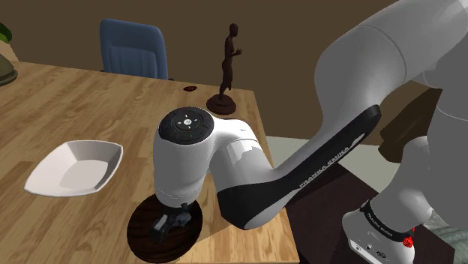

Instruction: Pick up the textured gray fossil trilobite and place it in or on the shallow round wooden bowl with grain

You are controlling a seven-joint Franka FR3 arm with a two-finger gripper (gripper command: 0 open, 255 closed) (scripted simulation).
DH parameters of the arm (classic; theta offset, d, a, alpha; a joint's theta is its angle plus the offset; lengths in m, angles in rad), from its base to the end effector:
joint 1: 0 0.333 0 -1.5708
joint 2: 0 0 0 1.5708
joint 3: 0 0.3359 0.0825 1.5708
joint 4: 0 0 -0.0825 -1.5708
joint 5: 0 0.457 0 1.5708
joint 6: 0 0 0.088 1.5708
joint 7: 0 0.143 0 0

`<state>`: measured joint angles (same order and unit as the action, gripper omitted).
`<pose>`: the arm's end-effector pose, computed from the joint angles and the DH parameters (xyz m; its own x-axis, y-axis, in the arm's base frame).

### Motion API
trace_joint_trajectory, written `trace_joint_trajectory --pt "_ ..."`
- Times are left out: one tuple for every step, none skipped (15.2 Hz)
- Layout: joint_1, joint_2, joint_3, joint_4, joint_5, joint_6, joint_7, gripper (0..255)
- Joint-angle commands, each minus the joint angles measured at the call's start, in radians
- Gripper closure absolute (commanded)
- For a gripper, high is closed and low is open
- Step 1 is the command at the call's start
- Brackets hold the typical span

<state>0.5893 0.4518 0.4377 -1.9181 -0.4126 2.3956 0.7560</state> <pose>0.3765 0.5868 0.2162 0.8599 0.4930 0.1324 0.4932 -0.8693 0.0342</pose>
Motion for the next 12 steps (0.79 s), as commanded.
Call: trace_joint_trajectory --pt "0.000 0.000 0.000 0.000 0.000 0.000 0.000 0" --pt "0.000 0.000 0.000 0.000 0.000 0.000 0.000 0" --pt "-0.007 -0.025 0.011 -0.001 0.017 -0.022 -0.011 0" --pt "-0.013 -0.049 0.021 -0.001 0.034 -0.044 -0.021 0" --pt "-0.019 -0.073 0.031 0.001 0.051 -0.066 -0.032 0" --pt "-0.023 -0.091 0.038 0.003 0.064 -0.085 -0.040 0" --pt "-0.023 -0.091 0.038 0.003 0.064 -0.085 -0.040 0" --pt "-0.023 -0.091 0.038 0.003 0.064 -0.084 -0.040 0" --pt "-0.023 -0.091 0.038 0.003 0.064 -0.084 -0.040 0" --pt "-0.023 -0.091 0.038 0.003 0.064 -0.085 -0.040 0" --pt "-0.023 -0.091 0.038 0.003 0.064 -0.085 -0.040 0" --pt "-0.023 -0.091 0.038 0.003 0.064 -0.085 -0.040 0"
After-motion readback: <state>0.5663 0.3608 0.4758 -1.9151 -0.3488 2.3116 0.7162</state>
